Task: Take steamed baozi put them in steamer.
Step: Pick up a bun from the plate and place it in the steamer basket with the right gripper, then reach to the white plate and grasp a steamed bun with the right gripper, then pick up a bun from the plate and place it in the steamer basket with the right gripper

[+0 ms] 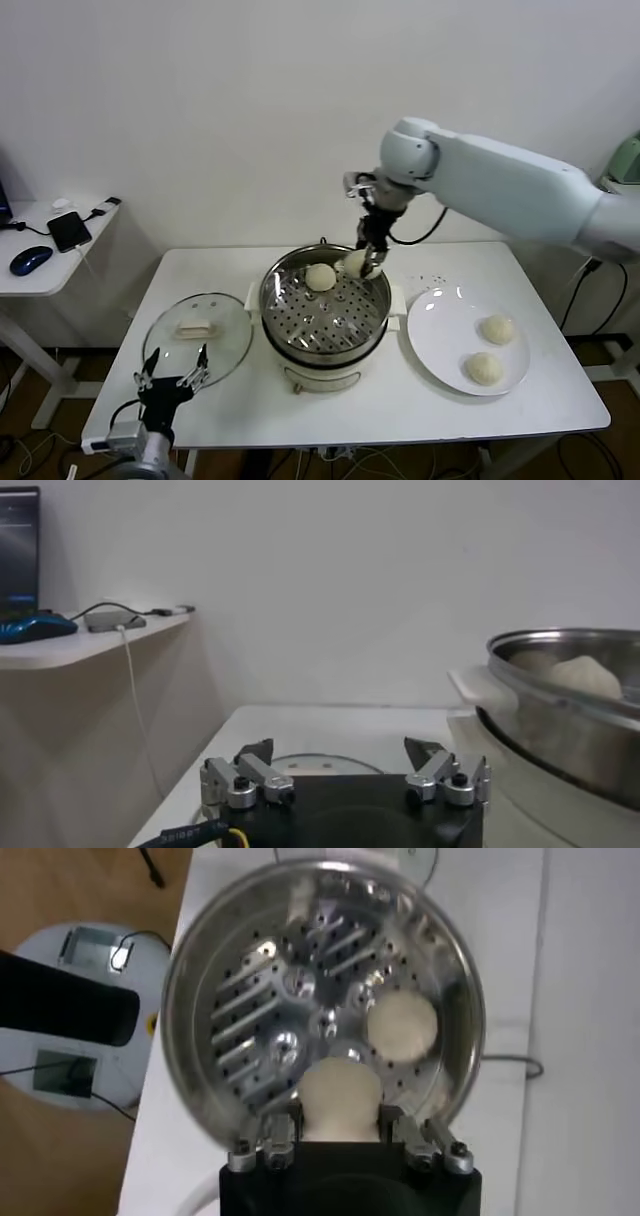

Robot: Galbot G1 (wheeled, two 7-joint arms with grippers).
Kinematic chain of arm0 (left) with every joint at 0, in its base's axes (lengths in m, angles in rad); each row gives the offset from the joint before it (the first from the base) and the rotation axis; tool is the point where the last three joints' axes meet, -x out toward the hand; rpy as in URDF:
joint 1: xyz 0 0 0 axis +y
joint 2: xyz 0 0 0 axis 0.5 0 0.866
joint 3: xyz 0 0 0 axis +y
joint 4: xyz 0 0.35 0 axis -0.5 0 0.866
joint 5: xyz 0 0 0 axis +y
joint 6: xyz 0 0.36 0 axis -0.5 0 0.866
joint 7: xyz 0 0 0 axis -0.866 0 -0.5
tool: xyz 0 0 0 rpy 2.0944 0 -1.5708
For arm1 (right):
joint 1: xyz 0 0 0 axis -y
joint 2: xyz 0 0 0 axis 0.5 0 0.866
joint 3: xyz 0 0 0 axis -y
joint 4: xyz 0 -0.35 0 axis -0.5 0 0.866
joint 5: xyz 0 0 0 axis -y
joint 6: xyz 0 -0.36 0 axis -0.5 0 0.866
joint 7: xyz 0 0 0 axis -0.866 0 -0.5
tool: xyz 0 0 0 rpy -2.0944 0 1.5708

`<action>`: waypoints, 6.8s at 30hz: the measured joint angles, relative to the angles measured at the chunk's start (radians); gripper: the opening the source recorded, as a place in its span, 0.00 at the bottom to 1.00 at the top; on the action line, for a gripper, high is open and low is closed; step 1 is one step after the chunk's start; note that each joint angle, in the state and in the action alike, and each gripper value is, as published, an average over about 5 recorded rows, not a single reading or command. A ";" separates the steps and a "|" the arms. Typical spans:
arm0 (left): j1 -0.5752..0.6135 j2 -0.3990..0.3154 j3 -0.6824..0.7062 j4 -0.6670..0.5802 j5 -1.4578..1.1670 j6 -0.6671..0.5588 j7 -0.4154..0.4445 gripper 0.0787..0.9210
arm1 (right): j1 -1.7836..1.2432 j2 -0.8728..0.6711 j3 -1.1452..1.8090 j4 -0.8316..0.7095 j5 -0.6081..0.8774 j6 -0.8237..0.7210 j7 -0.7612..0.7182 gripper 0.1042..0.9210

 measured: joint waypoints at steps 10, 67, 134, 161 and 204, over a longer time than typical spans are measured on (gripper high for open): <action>-0.011 0.001 0.005 0.000 -0.018 0.006 0.001 0.88 | -0.078 0.199 -0.026 -0.136 -0.008 -0.034 0.041 0.50; 0.048 -0.001 -0.008 -0.032 -0.049 0.005 0.014 0.88 | -0.160 -0.490 0.223 0.278 -0.280 0.225 -0.147 0.88; 0.036 -0.018 -0.016 0.048 -0.024 0.007 0.015 0.88 | -0.821 -0.472 0.707 0.009 -0.762 0.443 -0.135 0.42; 0.000 -0.033 -0.026 0.035 -0.008 -0.010 -0.009 0.88 | -0.122 -0.235 0.266 -0.071 -0.288 0.478 -0.198 0.43; 0.000 -0.051 -0.022 0.013 -0.012 -0.013 -0.013 0.88 | -0.104 0.103 -0.082 0.073 -0.447 1.277 -0.002 0.43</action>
